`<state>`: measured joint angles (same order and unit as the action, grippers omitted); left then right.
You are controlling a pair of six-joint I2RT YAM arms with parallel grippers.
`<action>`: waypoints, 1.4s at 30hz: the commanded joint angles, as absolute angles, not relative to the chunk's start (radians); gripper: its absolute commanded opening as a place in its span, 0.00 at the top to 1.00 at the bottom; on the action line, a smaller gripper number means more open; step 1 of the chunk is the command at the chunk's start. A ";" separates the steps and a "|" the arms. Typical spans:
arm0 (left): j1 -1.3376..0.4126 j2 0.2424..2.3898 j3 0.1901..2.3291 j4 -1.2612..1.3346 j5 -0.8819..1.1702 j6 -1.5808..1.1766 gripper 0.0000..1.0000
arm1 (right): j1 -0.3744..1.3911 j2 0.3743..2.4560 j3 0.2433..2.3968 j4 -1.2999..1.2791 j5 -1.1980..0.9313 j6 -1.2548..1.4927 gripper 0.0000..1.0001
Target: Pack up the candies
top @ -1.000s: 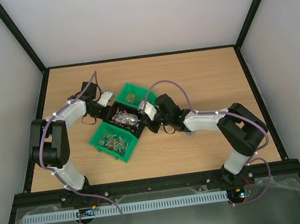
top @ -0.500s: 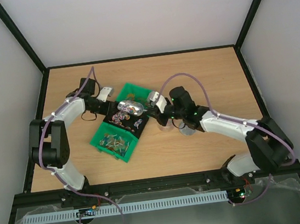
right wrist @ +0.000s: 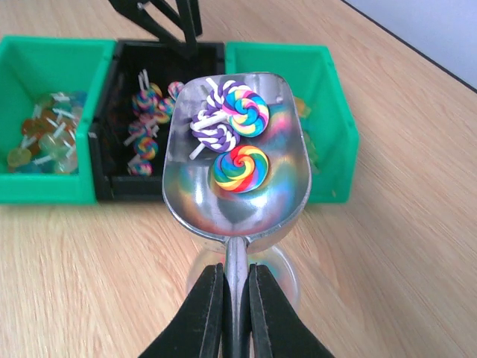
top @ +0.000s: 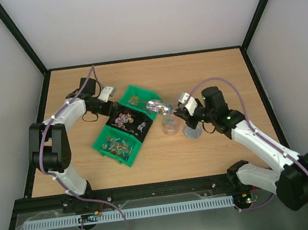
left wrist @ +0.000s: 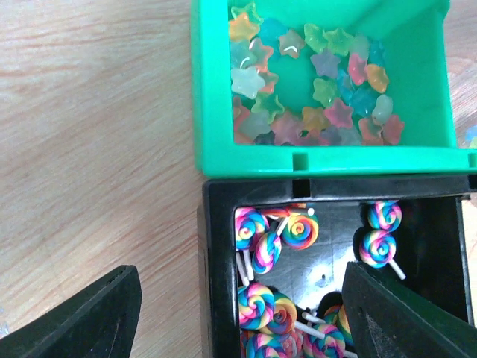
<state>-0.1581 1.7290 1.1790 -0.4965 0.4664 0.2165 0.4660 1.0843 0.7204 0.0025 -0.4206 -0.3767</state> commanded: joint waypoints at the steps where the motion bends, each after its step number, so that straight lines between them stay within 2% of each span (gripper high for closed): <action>1: -0.155 1.718 1.218 -0.499 0.498 0.207 0.23 | 0.403 0.958 0.681 -0.225 -0.436 -0.492 0.99; 14: -0.168 1.739 1.213 -0.462 0.518 0.161 0.23 | 0.373 0.846 0.687 -0.480 -0.316 -0.498 0.99; 42: -0.183 1.743 1.193 -0.421 0.528 0.133 0.23 | 0.373 1.046 0.897 -0.712 -0.289 -0.542 0.99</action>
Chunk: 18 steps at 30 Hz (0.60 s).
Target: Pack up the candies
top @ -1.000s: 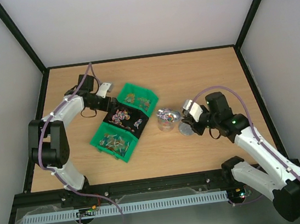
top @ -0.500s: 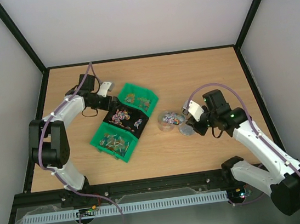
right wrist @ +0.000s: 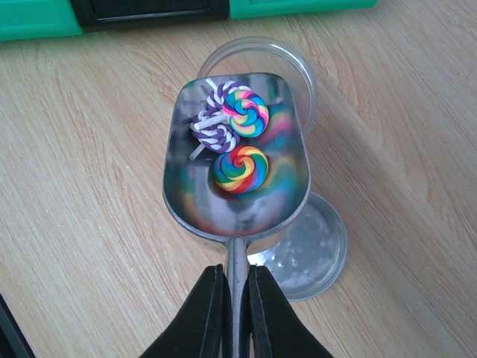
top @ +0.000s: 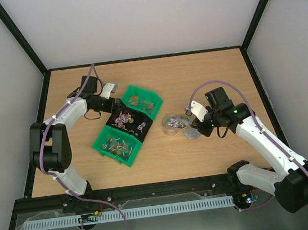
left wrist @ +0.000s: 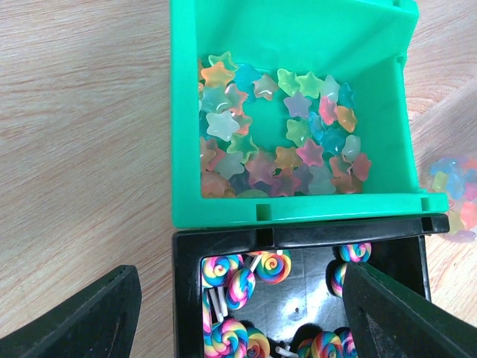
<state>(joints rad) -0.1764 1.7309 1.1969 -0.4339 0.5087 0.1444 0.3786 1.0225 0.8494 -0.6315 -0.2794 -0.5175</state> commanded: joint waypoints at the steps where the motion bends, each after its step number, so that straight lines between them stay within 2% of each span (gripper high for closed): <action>1: -0.183 1.743 1.192 -0.419 0.528 0.132 0.23 | 0.373 1.051 0.900 -0.718 -0.288 -0.546 0.99; 18: -0.181 1.735 1.172 -0.412 0.526 0.130 0.23 | 0.374 1.149 0.980 -0.790 -0.244 -0.597 0.99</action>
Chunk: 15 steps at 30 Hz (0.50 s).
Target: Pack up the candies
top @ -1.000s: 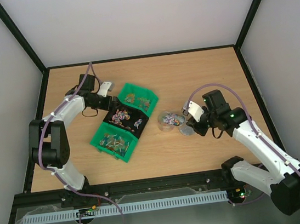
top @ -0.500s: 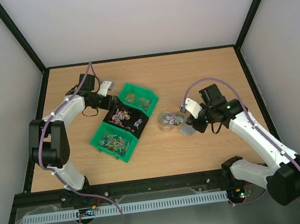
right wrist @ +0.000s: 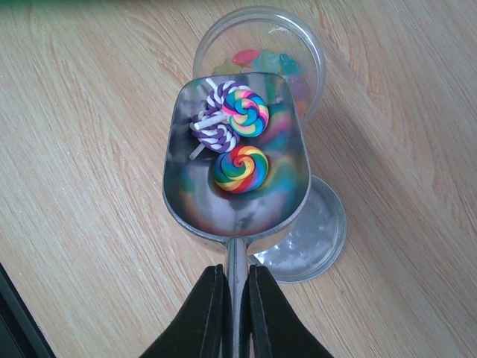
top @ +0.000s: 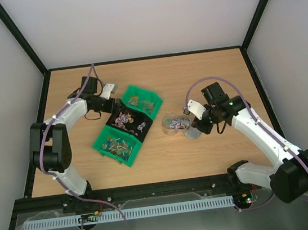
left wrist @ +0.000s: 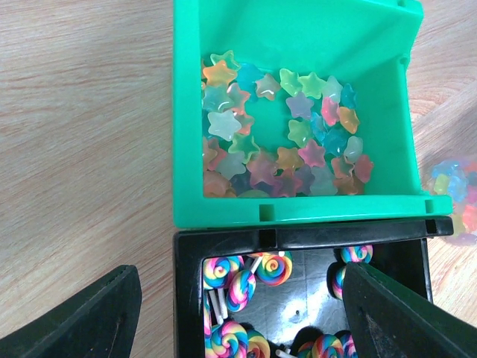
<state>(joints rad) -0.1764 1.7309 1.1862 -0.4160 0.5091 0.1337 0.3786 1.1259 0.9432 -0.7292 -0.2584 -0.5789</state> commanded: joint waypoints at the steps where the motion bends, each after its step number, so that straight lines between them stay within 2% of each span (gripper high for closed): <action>1: -0.181 1.734 1.172 -0.412 0.525 0.130 0.23 | 0.373 1.155 0.985 -0.793 -0.242 -0.600 0.99; 15: -0.179 1.738 1.148 -0.390 0.529 0.115 0.23 | 0.394 1.232 1.068 -0.836 -0.185 -0.598 0.99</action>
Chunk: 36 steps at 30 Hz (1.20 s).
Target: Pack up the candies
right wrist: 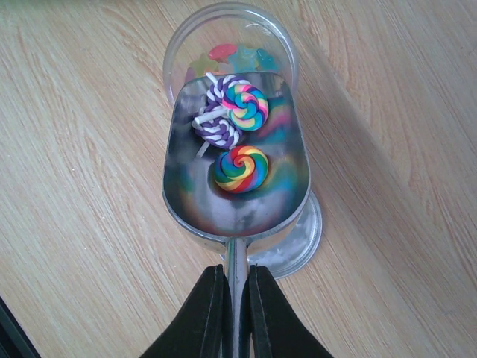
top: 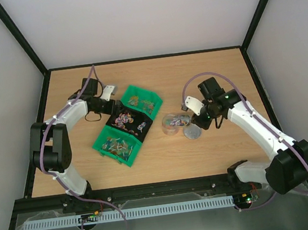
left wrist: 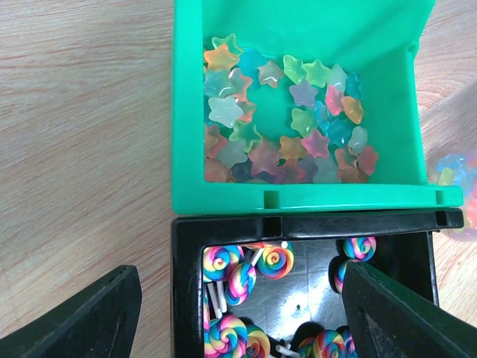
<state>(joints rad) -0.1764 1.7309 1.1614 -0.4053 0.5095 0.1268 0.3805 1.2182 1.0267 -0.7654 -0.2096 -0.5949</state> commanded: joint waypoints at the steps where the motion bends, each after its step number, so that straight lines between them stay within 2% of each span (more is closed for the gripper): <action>1: -0.179 1.739 1.147 -0.386 0.530 0.113 0.23 | 0.397 1.236 1.072 -0.841 -0.180 -0.601 0.99; 29: -0.158 1.711 1.113 -0.367 0.527 0.106 0.23 | 0.445 1.261 1.150 -0.917 -0.110 -0.611 0.99; 36: -0.149 1.676 1.083 -0.381 0.516 0.103 0.23 | 0.460 1.267 1.263 -0.859 -0.260 -0.467 0.99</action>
<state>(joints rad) -0.1604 1.7248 1.1137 -0.3656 0.5156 0.1062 0.4408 1.2678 1.1660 -0.8623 -0.1596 -0.5858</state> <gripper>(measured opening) 0.769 0.062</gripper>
